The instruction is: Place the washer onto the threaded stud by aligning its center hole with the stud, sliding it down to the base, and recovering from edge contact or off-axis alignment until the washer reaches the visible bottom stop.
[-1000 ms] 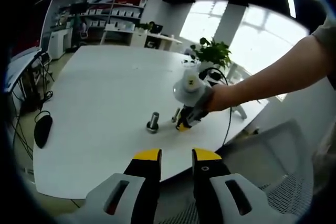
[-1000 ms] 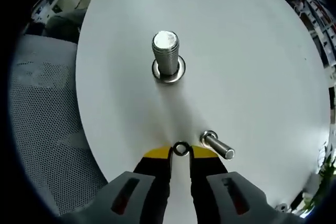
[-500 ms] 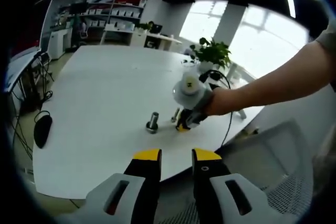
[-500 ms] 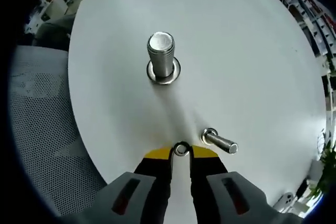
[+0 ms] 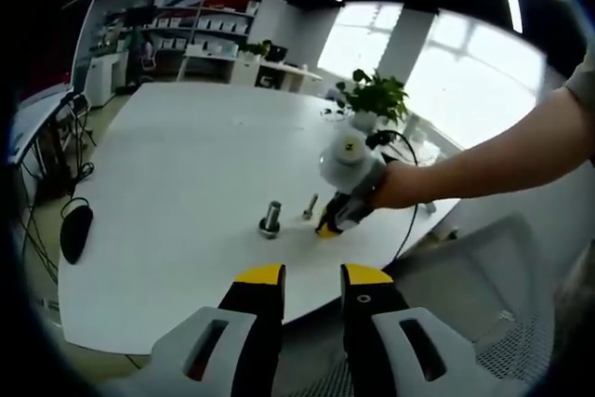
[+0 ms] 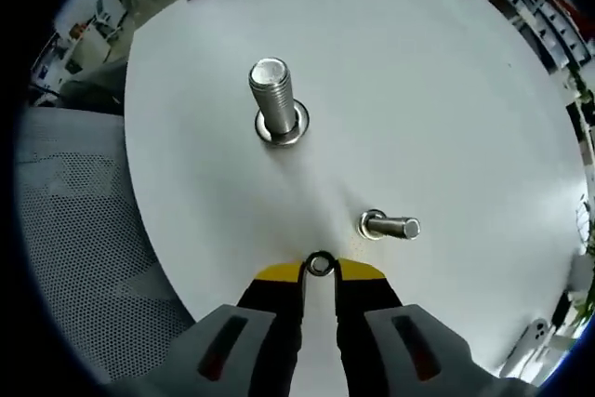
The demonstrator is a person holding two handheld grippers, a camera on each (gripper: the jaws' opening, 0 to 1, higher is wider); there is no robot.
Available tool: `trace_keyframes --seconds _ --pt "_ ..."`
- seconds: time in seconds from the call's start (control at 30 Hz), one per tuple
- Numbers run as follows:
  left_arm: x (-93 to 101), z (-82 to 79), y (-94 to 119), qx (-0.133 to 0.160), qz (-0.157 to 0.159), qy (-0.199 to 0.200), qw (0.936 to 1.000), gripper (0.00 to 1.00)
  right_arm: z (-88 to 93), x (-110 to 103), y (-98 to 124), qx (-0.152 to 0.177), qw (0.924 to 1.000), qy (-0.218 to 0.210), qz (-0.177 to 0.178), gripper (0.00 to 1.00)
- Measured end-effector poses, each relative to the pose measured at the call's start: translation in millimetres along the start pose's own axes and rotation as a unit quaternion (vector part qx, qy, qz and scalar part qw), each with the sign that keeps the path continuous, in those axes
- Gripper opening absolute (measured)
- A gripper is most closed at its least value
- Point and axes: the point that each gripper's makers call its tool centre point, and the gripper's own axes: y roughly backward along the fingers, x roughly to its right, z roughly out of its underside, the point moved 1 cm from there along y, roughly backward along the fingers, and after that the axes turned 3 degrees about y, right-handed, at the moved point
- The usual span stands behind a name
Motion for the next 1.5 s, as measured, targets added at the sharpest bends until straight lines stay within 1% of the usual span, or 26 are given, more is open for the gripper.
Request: trace_keyframes --seconds 0.03,0.1,0.23,0.43,0.57,0.63,0.73,0.83,0.93,1.1,1.27,1.33,1.43,1.5 --pt "-0.4 -0.1 0.2 0.0 -0.002 -0.002 1.0 0.22 -0.2 1.6 2.0 0.005 1.0 -0.007 0.003 0.14" --pt "-0.8 -0.7 0.5 0.002 -0.003 -0.002 1.0 0.24 -1.1 1.6 5.9 0.018 0.999 -0.042 -0.005 0.14" --pt "0.7 -0.3 0.0 0.0 0.0 -0.004 1.0 0.24 0.3 6.5 15.5 0.024 0.9987 -0.045 -0.001 0.14" --pt "1.1 -0.6 -0.3 0.0 0.0 -0.005 1.0 0.24 1.0 8.9 29.1 0.046 0.9974 -0.056 0.001 0.14" --pt "2.5 2.1 -1.4 -0.01 0.004 -0.01 0.9999 0.23 0.0 10.9 33.5 0.055 0.997 -0.053 0.001 0.14" --pt "3.0 2.2 -1.3 -0.01 0.005 -0.011 0.9999 0.23 -1.0 13.5 35.6 0.061 0.9963 -0.06 0.003 0.14" --pt "4.9 2.5 -1.3 -0.011 0.011 -0.013 0.9998 0.23 -0.7 16.6 36.3 0.061 0.996 -0.065 0.007 0.14" --pt "7.1 3.8 -1.7 -0.016 0.017 -0.017 0.9996 0.23 -3.2 19.2 42.0 0.063 0.9958 -0.064 0.017 0.14" --pt "8.9 2.6 -1.8 -0.013 0.023 -0.018 0.9995 0.23 -6.7 21.9 45.7 0.066 0.9954 -0.067 0.019 0.14" --pt "10.3 3.6 -1.8 -0.015 0.027 -0.021 0.9993 0.23 -10.6 24.8 54.7 0.071 0.9948 -0.068 0.024 0.14" --pt "10.1 5.6 -2.6 -0.021 0.025 -0.02 0.9993 0.23 -12.7 24.5 63.3 0.078 0.9943 -0.068 0.026 0.14" --pt "8.0 9.5 -3.8 -0.035 0.017 -0.022 0.999 0.23 -12.6 24.3 66.3 0.079 0.9943 -0.064 0.029 0.14" --pt "8.3 10.1 -3.3 -0.036 0.018 -0.022 0.999 0.23 -12.9 23.2 71.1 0.08 0.9947 -0.057 0.033 0.14" --pt "8.0 7.9 -2.3 -0.028 0.019 -0.018 0.9993 0.23 -13.8 26.0 72.8 0.079 0.9949 -0.052 0.036 0.14"
